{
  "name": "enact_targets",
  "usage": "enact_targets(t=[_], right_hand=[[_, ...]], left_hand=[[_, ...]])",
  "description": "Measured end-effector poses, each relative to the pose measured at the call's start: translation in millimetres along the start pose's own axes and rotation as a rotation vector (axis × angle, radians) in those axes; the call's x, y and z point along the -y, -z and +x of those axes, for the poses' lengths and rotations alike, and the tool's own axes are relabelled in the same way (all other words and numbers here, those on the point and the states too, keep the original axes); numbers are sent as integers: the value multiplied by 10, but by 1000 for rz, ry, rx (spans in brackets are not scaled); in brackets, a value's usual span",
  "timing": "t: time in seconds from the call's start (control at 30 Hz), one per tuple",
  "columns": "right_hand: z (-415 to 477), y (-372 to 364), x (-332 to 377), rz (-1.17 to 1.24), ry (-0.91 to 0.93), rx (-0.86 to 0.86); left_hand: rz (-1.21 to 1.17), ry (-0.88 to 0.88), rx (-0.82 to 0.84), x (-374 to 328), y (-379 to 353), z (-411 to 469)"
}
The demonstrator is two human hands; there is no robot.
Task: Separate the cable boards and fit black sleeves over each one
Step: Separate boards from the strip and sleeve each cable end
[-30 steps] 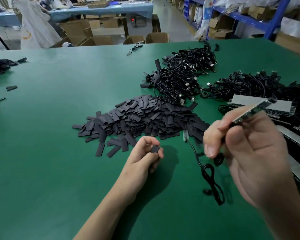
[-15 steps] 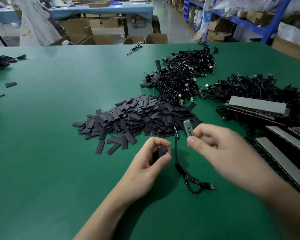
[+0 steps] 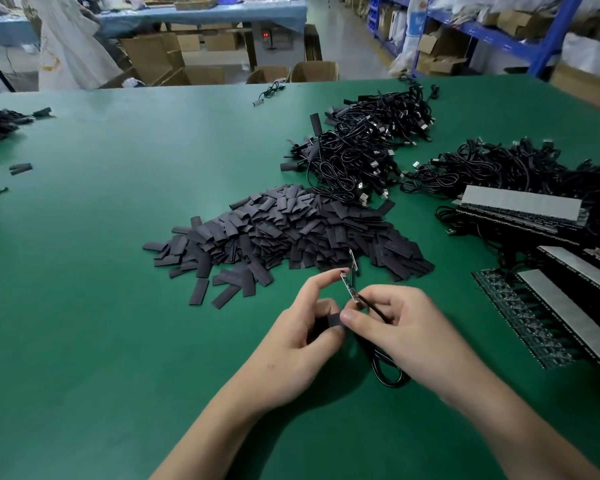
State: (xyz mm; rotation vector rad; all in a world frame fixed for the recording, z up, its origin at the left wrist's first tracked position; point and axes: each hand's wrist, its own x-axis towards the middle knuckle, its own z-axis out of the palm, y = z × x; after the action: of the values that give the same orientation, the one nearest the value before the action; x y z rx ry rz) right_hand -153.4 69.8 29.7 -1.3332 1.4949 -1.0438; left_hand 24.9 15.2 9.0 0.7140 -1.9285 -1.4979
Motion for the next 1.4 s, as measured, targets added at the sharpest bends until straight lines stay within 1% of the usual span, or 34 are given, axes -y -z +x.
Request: enact_targets(t=[0.1,0.23,0.3,0.37,0.43,0.5,0.63,0.7,0.77,0.83,0.93,1.4], right_hand=[[15,-15,-59,12,-12,-34],[24,-18,-101,32,-31,-69],[22,1,-131,51,-17,-93],[16,1,-138,71,2,-101],[9,3,-131,82,16,-82],[-8,28,-101,104,29,-46],[-46,142,-14,170,34,-23],[-64,187,19,113,63,-22],[-90,205,42,-29,118,-17],[-118,208,53,-104,147,5],[-133,204,62,-128,163,25],[-125,219,32,-126,162,105]], left_hand=[[112,-37,-40,14,-26,11],[338,-134,-242,22,-17,36],[413,-177,-309,23,24,45],[516,-254,-336,15,62,49],[559,-316,-328,7,81,54],[517,-322,-332,-5,92,61],[274,-239,-372,-51,116,70],[192,-210,-380,-60,120,75],[150,-190,-379,-44,128,78],[137,-181,-369,-28,131,81],[132,-182,-350,-17,132,85],[138,-195,-292,-19,124,73]])
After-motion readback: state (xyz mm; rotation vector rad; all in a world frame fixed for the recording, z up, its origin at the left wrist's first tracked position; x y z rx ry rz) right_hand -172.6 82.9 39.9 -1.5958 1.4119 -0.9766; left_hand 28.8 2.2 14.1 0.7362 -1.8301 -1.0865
